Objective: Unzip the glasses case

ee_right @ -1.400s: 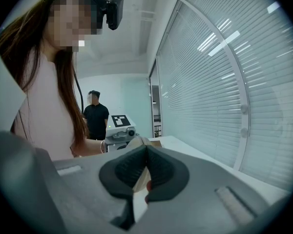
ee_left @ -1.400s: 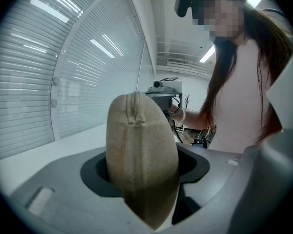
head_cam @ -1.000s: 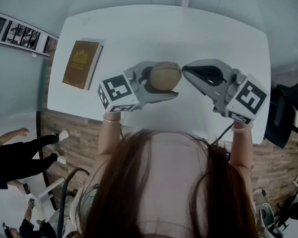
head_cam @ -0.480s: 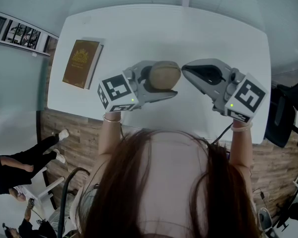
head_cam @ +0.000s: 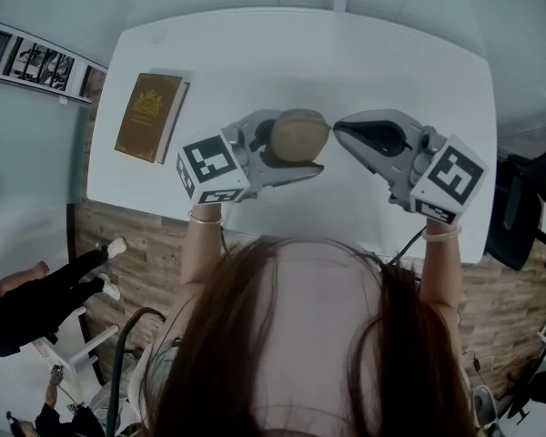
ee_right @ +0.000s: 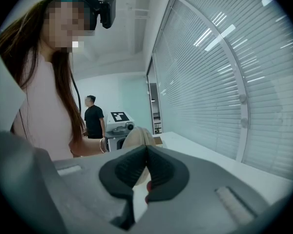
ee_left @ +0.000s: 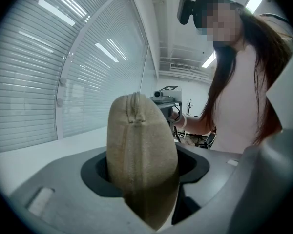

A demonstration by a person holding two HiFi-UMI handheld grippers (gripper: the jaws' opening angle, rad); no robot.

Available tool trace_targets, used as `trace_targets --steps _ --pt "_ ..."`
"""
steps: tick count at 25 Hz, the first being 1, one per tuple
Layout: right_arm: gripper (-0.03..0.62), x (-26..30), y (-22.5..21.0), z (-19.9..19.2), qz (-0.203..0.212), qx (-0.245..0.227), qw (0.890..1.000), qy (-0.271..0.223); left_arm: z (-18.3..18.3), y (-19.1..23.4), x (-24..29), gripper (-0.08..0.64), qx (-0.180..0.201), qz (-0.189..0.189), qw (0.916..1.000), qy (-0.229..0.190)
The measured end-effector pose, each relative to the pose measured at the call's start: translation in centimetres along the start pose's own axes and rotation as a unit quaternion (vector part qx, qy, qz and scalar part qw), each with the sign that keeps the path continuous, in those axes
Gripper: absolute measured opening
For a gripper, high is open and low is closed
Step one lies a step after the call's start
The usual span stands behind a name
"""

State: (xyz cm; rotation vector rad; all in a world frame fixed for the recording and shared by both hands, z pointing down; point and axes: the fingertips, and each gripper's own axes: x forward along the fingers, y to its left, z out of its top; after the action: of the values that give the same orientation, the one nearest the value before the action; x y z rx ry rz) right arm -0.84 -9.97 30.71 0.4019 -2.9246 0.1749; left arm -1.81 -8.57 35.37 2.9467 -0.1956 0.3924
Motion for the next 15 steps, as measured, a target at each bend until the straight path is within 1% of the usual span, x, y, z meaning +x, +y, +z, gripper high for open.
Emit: trace_targets --steps 10,15 --pt "0.003 0.35 -0.13 -0.20 -0.001 0.010 1.000 -0.004 0.49 0.27 -0.41 0.293 -0.012 0.002 0.9997 -0.021" --pt "0.003 0.33 -0.27 -0.15 -0.001 0.016 1.000 -0.010 0.79 0.42 -0.46 0.293 -0.008 0.004 0.9997 -0.023"
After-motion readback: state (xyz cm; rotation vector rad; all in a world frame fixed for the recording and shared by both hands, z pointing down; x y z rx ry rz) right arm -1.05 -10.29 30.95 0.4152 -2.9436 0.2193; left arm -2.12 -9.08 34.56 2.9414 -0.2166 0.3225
